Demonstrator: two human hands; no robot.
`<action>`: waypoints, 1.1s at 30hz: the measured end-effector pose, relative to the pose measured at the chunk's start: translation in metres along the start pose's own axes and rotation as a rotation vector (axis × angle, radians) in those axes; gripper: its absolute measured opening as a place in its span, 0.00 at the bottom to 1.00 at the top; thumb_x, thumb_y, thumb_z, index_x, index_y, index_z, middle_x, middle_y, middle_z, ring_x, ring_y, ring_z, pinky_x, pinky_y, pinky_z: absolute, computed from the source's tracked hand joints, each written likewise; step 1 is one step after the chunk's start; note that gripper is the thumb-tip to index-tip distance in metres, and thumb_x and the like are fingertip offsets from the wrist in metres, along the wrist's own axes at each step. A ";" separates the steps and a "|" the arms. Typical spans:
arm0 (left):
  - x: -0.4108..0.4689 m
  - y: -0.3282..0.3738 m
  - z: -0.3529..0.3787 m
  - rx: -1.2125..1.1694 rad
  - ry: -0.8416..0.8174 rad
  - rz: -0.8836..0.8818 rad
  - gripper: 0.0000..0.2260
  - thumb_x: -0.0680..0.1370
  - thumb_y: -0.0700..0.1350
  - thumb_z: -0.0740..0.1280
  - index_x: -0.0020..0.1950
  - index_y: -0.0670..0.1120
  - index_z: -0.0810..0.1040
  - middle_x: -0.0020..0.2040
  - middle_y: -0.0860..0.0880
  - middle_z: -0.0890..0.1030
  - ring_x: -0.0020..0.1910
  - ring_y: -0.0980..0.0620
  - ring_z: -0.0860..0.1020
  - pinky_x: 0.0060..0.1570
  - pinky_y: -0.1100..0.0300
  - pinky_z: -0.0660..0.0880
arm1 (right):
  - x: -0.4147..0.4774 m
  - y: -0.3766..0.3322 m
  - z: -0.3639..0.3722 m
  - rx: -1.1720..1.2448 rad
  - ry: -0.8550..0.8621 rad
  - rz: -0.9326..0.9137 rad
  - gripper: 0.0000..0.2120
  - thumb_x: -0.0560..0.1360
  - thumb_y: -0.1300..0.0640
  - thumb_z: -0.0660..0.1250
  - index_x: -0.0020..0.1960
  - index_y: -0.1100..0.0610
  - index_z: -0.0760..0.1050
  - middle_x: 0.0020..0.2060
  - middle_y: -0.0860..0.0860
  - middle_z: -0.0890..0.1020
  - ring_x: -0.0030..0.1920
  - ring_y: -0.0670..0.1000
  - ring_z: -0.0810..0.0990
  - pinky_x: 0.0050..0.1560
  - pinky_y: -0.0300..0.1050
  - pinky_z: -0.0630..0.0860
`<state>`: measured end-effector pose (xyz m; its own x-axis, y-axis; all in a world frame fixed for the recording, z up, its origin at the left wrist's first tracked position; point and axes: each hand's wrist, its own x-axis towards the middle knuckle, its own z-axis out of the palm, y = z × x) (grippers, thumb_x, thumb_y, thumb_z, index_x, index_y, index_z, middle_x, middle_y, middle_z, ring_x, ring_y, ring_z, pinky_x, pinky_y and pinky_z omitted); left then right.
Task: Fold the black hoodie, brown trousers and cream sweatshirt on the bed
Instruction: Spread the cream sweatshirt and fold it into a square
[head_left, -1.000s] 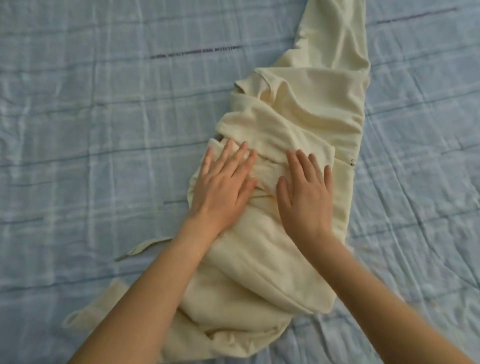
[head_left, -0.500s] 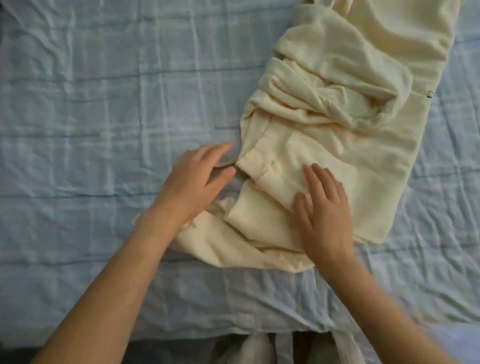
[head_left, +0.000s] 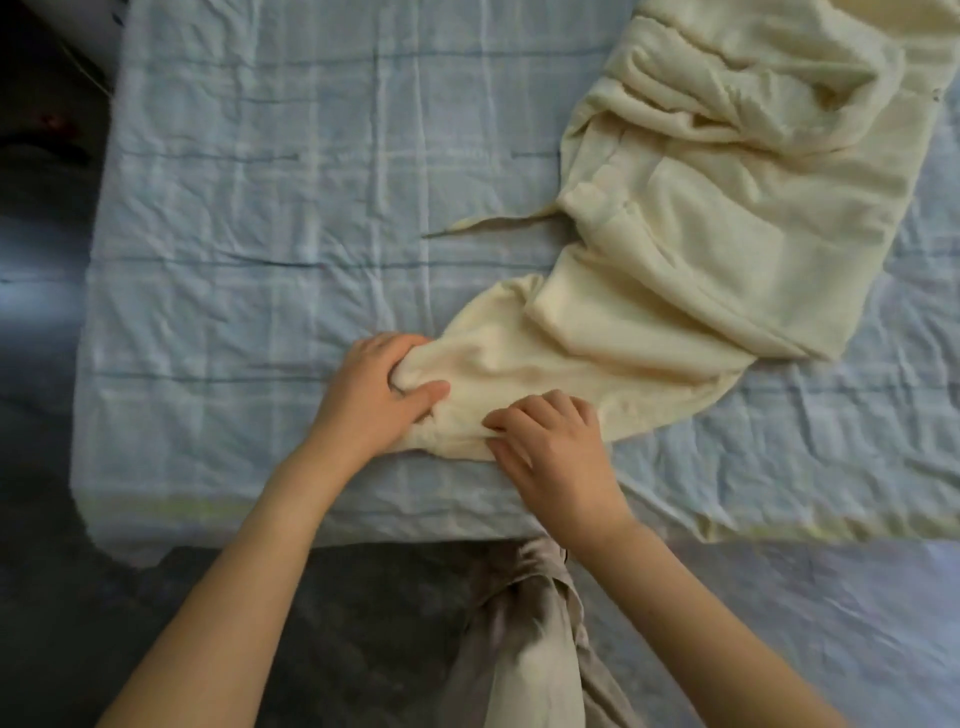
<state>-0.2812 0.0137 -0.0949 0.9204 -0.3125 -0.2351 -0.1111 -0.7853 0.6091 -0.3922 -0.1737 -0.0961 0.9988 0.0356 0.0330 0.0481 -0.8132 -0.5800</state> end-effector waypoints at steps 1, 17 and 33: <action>-0.007 0.003 0.000 -0.031 0.001 -0.013 0.15 0.71 0.45 0.77 0.56 0.45 0.80 0.50 0.48 0.81 0.52 0.45 0.78 0.52 0.54 0.73 | -0.014 -0.003 0.002 0.012 -0.001 0.040 0.07 0.75 0.59 0.72 0.53 0.56 0.83 0.45 0.51 0.83 0.48 0.59 0.79 0.51 0.57 0.74; -0.013 0.008 -0.021 -0.227 -0.213 0.006 0.22 0.76 0.43 0.72 0.63 0.63 0.71 0.39 0.53 0.81 0.36 0.61 0.78 0.33 0.70 0.72 | -0.035 -0.032 0.018 0.652 0.172 0.765 0.28 0.76 0.48 0.72 0.74 0.42 0.67 0.56 0.47 0.76 0.43 0.36 0.76 0.42 0.25 0.71; 0.012 0.152 -0.048 -0.751 -0.003 0.275 0.17 0.66 0.47 0.78 0.51 0.62 0.83 0.47 0.54 0.85 0.46 0.56 0.83 0.46 0.65 0.79 | -0.016 0.003 -0.167 0.780 0.820 0.533 0.21 0.72 0.69 0.75 0.59 0.50 0.78 0.44 0.42 0.84 0.41 0.41 0.84 0.38 0.30 0.77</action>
<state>-0.2687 -0.0842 0.0314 0.8957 -0.4446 -0.0038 -0.0503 -0.1100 0.9927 -0.4094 -0.2738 0.0372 0.6106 -0.7917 -0.0201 -0.0904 -0.0445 -0.9949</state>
